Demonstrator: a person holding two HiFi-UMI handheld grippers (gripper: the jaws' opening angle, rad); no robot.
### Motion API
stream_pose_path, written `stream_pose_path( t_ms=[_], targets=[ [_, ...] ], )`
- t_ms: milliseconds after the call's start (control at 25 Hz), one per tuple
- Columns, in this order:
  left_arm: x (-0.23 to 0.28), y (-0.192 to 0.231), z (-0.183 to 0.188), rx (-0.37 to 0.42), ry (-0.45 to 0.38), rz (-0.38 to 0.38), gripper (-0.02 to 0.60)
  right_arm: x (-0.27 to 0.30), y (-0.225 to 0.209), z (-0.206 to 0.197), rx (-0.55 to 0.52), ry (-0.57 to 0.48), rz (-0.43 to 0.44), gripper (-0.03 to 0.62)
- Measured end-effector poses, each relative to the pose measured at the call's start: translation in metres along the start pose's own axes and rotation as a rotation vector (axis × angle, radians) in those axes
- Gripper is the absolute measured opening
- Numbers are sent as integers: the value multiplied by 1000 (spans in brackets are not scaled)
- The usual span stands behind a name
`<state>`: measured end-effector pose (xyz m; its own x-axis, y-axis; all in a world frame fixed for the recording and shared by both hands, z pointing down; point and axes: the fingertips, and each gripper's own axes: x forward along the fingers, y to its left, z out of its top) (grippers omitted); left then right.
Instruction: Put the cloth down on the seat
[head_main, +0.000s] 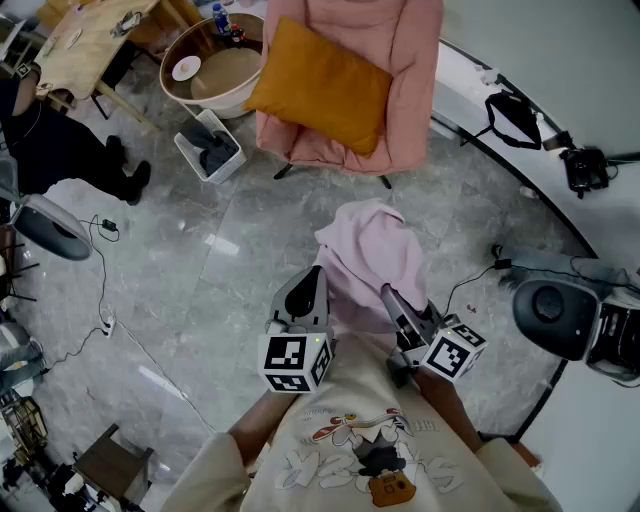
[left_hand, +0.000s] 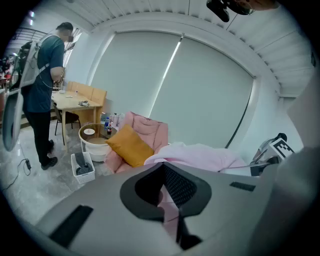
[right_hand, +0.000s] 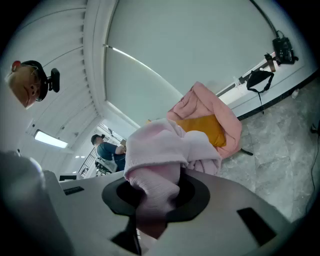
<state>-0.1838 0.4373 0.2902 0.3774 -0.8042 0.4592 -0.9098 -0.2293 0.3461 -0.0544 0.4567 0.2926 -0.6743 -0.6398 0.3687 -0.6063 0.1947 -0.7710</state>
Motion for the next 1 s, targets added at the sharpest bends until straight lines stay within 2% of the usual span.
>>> stream_pose_path(
  t_ms=[160,440,640,840,1000],
  targets=[
    [-12,-59,-29,20,4,-8,3,-66,-14,-8,-17,-22,38,124],
    [-27,-176,-88,40,12,38,3,-181,-54,-9,-41,-27,110,124],
    [-32,-257,-121,118,-6,32,3,-249,-83,-1,-28,-41,174,126],
    [-33,-306,-130,146,-9,26,3,-287,-106,8,-12,-60,181,124],
    [-45,-303,-129,131,-21,63,3,-293,-104,10,-17,-62,201,124]
  ],
)
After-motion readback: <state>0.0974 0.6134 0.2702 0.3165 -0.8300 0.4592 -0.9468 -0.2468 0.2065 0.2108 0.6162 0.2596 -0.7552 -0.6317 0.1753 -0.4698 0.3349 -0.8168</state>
